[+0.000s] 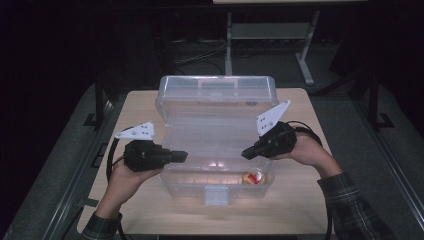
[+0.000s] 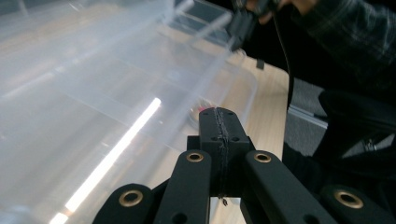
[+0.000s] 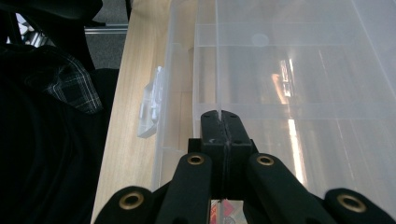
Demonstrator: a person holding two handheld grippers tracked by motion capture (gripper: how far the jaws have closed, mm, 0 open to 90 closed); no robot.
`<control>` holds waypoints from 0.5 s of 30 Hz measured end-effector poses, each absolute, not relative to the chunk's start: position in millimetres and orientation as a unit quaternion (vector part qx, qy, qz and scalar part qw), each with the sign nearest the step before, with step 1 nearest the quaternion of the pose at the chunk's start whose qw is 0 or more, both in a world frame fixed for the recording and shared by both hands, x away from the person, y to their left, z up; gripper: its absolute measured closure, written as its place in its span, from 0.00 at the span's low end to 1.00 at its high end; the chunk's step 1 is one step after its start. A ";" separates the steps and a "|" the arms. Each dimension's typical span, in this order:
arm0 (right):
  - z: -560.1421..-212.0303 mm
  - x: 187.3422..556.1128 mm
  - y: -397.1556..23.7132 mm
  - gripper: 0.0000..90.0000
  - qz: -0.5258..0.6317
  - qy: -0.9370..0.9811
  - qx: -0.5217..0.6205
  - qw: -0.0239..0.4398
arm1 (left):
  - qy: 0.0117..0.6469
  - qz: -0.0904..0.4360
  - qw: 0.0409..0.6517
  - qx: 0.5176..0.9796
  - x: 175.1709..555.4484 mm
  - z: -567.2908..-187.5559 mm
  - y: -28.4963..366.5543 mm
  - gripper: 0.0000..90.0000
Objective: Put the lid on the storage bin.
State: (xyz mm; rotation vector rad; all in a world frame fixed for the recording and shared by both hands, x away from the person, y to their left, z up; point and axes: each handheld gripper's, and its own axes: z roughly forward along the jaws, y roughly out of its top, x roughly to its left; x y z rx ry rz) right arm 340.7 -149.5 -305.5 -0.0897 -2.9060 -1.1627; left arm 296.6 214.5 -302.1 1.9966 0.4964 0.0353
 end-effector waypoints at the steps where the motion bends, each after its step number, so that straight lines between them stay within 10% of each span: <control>1: -305.7 340.6 -149.5 1.00 -0.372 -0.928 -0.029 0.006 | 0.210 0.017 0.518 0.829 299.3 -300.3 216.4 1.00; 15: -306.1 340.0 -149.4 1.00 -0.371 -0.928 -0.027 0.007 | 0.250 0.057 0.535 0.805 335.6 -290.2 235.9 1.00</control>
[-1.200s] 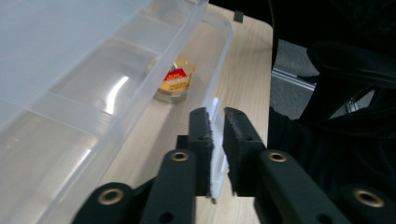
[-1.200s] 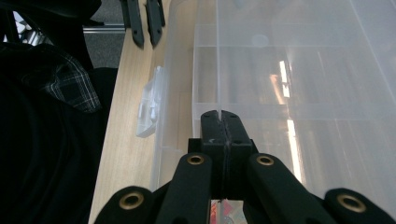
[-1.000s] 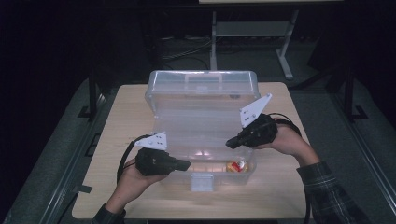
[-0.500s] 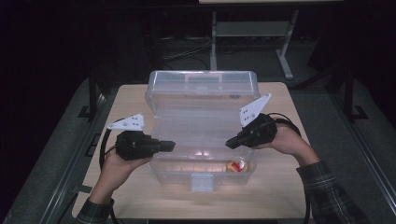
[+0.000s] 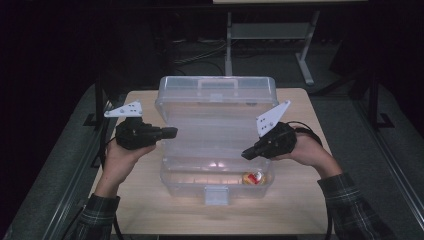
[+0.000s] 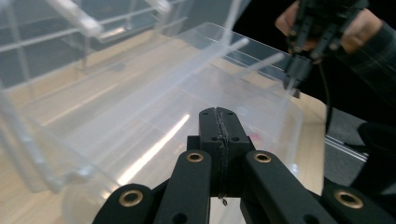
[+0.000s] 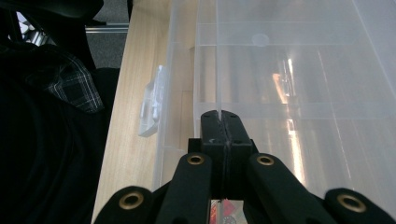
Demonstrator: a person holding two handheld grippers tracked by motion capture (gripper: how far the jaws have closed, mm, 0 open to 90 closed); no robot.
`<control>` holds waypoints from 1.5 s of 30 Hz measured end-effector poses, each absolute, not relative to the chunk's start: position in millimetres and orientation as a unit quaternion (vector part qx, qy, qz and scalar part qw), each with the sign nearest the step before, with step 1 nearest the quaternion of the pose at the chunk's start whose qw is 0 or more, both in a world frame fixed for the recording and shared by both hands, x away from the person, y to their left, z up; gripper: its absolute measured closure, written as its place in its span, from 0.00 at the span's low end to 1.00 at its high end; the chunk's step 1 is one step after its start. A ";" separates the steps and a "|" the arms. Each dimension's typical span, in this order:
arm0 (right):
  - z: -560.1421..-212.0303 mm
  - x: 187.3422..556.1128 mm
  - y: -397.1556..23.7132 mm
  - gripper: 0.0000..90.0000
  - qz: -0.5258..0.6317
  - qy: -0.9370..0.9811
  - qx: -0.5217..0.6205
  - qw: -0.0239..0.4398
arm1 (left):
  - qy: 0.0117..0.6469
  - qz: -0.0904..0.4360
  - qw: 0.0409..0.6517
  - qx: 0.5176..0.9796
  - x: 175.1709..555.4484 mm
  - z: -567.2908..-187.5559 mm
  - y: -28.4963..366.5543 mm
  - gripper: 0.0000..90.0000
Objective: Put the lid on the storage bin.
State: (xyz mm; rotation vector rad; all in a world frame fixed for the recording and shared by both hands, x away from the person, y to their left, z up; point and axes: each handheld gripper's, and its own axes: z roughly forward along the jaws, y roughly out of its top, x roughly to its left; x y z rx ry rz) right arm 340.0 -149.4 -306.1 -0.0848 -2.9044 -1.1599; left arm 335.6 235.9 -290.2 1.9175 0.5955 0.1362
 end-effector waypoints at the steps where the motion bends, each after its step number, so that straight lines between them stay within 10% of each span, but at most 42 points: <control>1: -306.1 339.9 -149.4 1.00 -0.371 -0.928 -0.027 0.006 | 0.252 0.061 0.536 0.803 337.5 -289.8 237.3 1.00; 45: -315.4 329.7 -151.3 0.99 -0.373 -0.928 -0.025 0.003 | 0.282 0.100 0.572 0.764 338.7 -294.8 268.9 1.00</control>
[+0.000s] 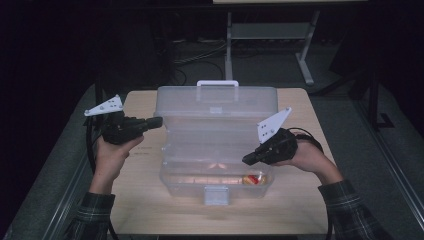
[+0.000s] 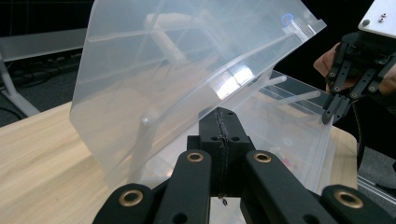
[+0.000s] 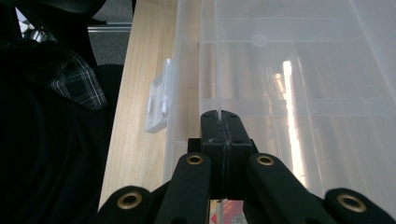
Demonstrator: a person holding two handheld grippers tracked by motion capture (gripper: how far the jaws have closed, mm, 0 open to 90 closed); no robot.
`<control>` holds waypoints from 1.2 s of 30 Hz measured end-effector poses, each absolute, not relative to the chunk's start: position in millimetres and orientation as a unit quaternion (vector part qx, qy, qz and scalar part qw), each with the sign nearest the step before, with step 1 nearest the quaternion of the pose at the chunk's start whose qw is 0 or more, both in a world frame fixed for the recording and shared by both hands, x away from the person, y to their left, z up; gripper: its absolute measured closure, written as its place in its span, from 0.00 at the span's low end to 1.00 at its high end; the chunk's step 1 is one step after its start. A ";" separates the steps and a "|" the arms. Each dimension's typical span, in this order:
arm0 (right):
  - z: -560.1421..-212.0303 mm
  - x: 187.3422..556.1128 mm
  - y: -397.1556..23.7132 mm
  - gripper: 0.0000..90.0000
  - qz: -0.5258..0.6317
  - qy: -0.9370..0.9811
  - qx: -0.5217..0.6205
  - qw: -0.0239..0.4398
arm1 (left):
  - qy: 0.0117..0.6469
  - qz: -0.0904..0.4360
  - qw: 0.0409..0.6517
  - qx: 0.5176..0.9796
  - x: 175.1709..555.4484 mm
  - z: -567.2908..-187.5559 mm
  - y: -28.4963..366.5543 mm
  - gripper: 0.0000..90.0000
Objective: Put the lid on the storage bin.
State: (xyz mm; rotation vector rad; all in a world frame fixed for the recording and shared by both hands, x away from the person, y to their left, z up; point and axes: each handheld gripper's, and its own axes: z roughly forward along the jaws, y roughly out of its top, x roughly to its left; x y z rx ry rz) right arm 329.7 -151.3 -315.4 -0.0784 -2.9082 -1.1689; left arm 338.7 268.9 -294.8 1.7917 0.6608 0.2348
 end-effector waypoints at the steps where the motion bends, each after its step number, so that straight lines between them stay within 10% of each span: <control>1: -315.8 328.9 -151.4 0.99 -0.374 -0.927 -0.028 0.003 | 0.281 0.099 0.574 0.763 337.8 -295.5 268.9 1.00; 36: -305.0 312.4 -222.5 1.00 -0.481 -0.858 -0.178 -0.032 | 0.274 0.096 0.563 0.774 319.1 -307.3 265.0 1.00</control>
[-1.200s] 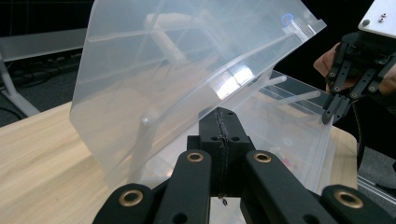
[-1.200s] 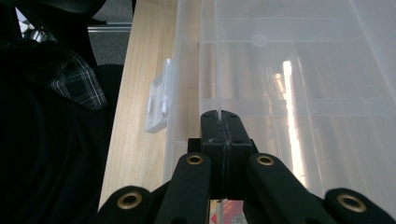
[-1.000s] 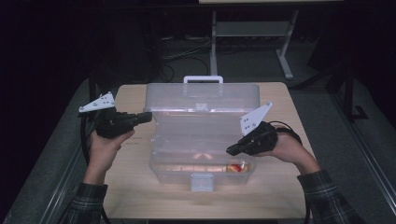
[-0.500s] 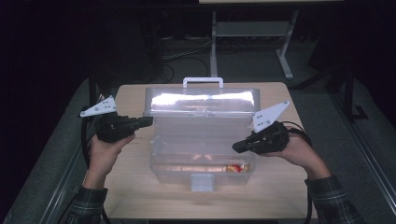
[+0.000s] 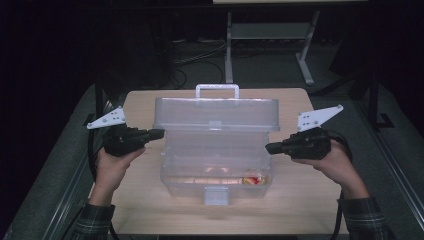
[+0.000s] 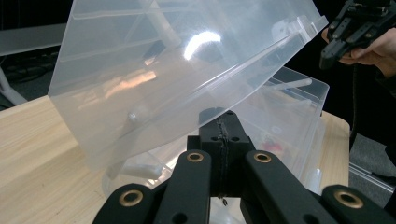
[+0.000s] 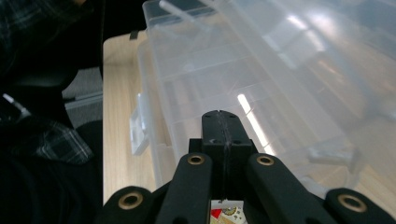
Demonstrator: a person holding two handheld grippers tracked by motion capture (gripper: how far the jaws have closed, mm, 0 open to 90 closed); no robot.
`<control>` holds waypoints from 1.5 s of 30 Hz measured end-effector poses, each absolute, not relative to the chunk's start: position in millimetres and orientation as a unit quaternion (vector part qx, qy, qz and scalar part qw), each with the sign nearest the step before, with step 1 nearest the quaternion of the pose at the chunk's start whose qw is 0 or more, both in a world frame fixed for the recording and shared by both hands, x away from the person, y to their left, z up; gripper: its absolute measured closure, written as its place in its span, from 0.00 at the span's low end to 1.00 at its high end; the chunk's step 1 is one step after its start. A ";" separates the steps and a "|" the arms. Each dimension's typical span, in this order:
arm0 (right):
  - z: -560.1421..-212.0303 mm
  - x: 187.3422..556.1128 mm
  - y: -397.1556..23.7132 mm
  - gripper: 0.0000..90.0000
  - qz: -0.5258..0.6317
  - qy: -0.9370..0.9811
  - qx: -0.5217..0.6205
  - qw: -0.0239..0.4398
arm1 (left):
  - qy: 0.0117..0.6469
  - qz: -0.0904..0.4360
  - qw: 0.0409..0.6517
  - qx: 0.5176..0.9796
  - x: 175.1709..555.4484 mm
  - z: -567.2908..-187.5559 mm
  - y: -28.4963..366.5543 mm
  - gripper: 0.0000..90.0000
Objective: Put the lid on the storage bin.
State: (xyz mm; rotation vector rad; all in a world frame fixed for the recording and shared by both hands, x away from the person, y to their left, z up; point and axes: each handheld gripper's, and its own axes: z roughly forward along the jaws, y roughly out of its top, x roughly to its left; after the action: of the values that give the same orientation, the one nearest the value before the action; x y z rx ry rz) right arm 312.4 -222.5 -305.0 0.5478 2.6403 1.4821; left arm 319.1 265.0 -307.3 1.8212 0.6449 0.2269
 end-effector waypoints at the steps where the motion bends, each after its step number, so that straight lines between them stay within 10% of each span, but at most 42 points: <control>1: -305.4 312.2 -225.1 1.00 0.486 0.854 0.182 0.038 | 0.274 0.097 0.562 0.774 318.5 -307.4 265.3 1.00; 45: -340.9 295.7 -250.3 1.00 0.513 0.820 0.245 0.063 | 0.275 0.076 0.547 0.787 284.2 -338.5 275.6 1.00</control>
State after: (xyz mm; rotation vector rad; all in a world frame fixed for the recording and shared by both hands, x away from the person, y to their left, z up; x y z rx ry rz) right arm 295.7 -250.3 -340.9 0.7401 2.4772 1.5509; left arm 284.2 275.6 -338.5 1.8640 0.6528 0.1813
